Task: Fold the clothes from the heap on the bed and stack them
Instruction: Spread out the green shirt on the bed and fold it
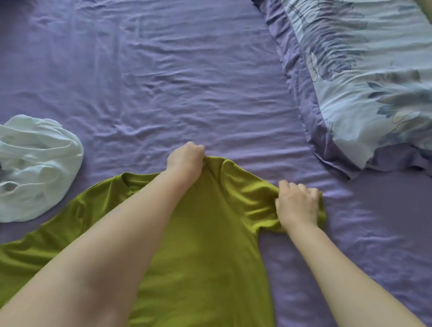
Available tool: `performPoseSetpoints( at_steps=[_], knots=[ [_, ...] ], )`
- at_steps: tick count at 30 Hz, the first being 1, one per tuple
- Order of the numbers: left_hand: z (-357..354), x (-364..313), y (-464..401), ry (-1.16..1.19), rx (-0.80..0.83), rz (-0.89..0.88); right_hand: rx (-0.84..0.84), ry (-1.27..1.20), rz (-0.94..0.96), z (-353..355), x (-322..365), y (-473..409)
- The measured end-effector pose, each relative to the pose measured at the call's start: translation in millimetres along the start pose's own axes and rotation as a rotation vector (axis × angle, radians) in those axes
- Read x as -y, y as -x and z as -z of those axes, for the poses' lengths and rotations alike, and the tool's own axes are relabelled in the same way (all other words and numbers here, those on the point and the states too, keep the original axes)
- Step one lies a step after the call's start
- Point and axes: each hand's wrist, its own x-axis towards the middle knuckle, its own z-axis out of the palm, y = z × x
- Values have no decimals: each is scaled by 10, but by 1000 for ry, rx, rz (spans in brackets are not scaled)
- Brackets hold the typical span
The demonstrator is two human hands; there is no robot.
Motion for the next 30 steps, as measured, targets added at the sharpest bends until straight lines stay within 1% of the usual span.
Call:
performPoseSetpoints(
  at_steps=[2,5,7,8,9,10,11,13,14,17,19,20,21,22,23,24,25,26,27,28,30],
  knots=[
    [61,30,-81,39,-45,60,-32,-16,-19,31,-71,-45],
    [27,-14,-67,-138,-108,35,27,-25,-62,19,-157,-23],
    [-83,-121,112,-197,-298,-99,60,-10,-82,3,-209,14],
    [-160,-201,229,-191,-392,-203,72,7,-91,12,-243,30],
    [-265,-285,354,-169,-444,-313,85,31,-97,29,-280,48],
    [-386,-368,477,-125,-398,-394,94,51,-99,46,-314,58],
    [-536,-446,579,-74,-280,-416,100,65,-94,64,-343,60],
    [-791,-547,731,-43,21,-321,120,59,-89,117,-392,49],
    [-888,-575,757,-67,77,-277,124,25,-88,163,-412,45],
    [-923,-598,705,-102,114,-234,130,-199,-108,372,-410,54],
    [-806,-579,666,-29,130,-248,180,-338,-134,524,-335,76],
    [-741,-549,683,53,77,-257,202,-421,-137,604,-259,91],
    [-695,-514,714,199,-21,-226,217,-531,-124,681,-150,107],
    [-641,-467,764,440,-116,-131,232,-657,-94,741,-15,122],
    [-569,-393,826,759,-128,22,266,-800,-57,782,142,145],
    [-482,-313,887,1143,-30,200,336,-959,-35,813,316,181],
    [-423,-225,939,1492,129,380,434,-1107,-33,822,483,219],
    [-417,-116,1005,1701,277,512,506,-1192,-49,802,618,250],
    [-421,-11,1080,1755,357,550,518,-1215,-59,759,717,271],
    [-420,66,1145,1717,389,541,468,-1187,-67,706,774,286],
    [-502,161,1218,1550,335,519,288,-994,-80,558,779,312]
  ],
)
